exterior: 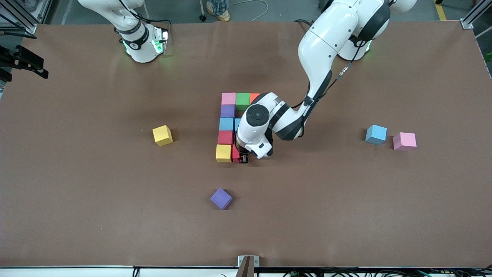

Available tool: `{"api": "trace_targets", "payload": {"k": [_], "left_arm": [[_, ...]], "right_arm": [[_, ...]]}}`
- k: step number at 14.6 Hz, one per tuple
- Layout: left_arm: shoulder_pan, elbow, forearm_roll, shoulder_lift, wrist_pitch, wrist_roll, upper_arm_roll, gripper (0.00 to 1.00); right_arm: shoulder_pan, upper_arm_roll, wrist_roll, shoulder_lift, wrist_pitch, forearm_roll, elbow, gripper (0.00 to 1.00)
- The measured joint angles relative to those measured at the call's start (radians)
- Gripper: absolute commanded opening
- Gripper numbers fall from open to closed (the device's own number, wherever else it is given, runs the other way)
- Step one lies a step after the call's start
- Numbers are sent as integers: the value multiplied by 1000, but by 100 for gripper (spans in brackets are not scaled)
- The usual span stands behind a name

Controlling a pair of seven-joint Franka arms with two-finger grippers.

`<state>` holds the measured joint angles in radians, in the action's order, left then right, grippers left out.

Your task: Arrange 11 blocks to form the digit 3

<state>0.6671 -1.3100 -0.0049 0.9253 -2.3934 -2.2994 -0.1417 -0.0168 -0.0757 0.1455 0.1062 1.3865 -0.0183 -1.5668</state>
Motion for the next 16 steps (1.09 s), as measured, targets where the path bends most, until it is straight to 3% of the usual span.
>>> {"api": "trace_targets", "payload": {"k": [2,5,7,8,9,16], "left_arm": [[0,0,0,0,0,0,0,19],[0,0,0,1,1,11,1,42],[0,0,0,1,1,30,1,64],[1,0,0,1,1,34,1,91],[1,0,0,1,1,36,1,100],[-2,11,0,-5,1,47,4,100]], "right_arm": [[-1,0,0,0,0,0,0,100],[-2,0,0,0,-1,-1,0,100],[-8,1,0,0,-1,-1,0,100],[-11,1,0,0,-1,-1,0,100],[-14,2,0,0,-1,-1,0,100],[-14,2,0,0,-3,-1,-1,100]]}}
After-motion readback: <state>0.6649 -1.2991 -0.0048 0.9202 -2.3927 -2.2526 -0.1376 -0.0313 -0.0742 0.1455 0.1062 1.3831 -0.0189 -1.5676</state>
